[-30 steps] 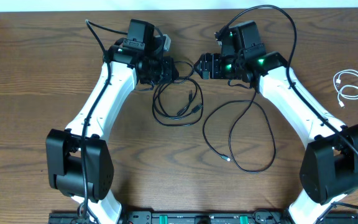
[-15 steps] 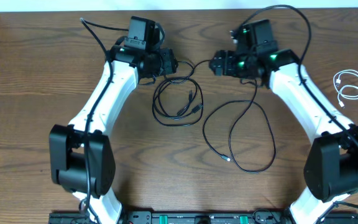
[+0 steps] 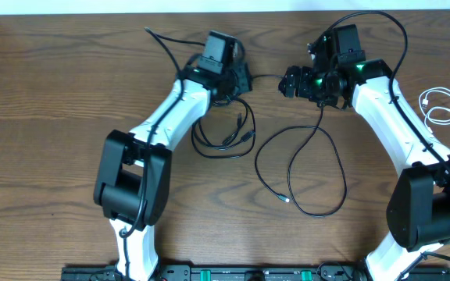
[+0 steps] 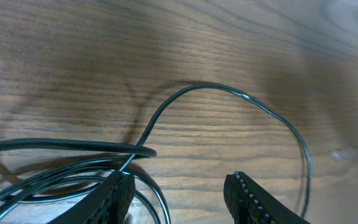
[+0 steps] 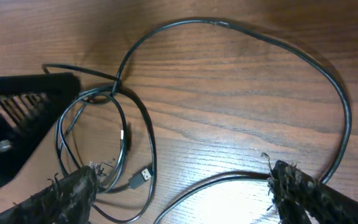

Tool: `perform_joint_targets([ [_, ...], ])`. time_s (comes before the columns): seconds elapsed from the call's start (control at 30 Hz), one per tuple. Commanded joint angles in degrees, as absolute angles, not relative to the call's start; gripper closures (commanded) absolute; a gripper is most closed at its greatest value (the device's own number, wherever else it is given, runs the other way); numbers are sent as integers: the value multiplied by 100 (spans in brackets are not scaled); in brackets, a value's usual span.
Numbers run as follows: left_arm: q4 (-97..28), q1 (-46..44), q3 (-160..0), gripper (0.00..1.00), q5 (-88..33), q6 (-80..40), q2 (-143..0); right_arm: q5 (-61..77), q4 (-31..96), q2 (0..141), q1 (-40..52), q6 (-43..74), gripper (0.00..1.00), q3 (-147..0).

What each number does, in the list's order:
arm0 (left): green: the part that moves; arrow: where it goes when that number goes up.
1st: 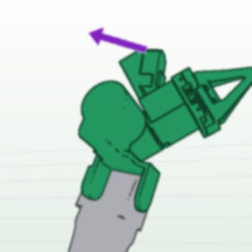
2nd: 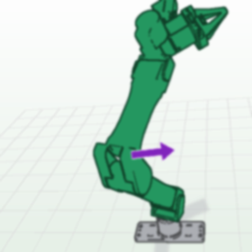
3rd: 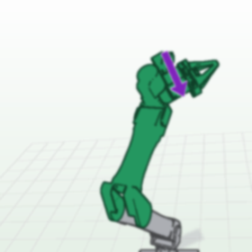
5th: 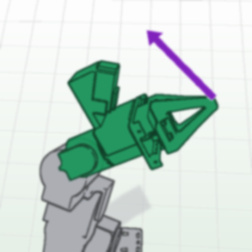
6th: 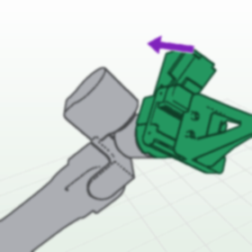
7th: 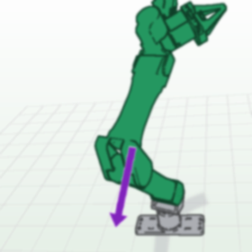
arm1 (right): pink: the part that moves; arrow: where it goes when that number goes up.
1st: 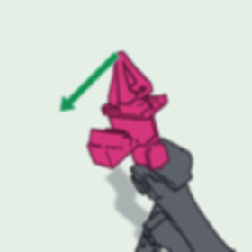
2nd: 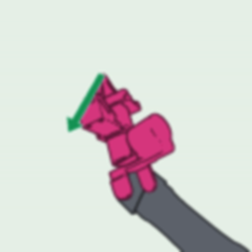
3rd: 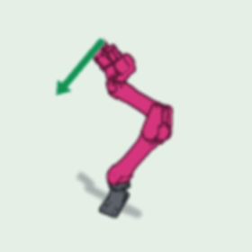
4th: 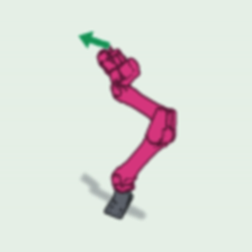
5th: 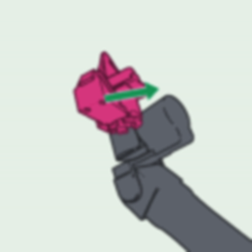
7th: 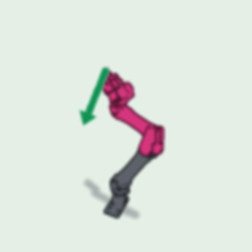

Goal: Untangle cables

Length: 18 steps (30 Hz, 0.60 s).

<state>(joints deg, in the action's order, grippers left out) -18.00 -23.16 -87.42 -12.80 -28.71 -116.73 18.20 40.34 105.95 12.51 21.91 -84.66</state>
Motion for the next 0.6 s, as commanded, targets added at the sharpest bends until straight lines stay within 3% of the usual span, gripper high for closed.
perform_joint_targets([
  [0.0,-1802,-2456,-8759,48,-569,-3183,-11948,1811,4086,10582,1251,2045,11,-8451],
  [0.57,-1249,-2558,-8759,45,283,-3210,-12333,1811,4163,10582,1264,1813,7,-8451],
])
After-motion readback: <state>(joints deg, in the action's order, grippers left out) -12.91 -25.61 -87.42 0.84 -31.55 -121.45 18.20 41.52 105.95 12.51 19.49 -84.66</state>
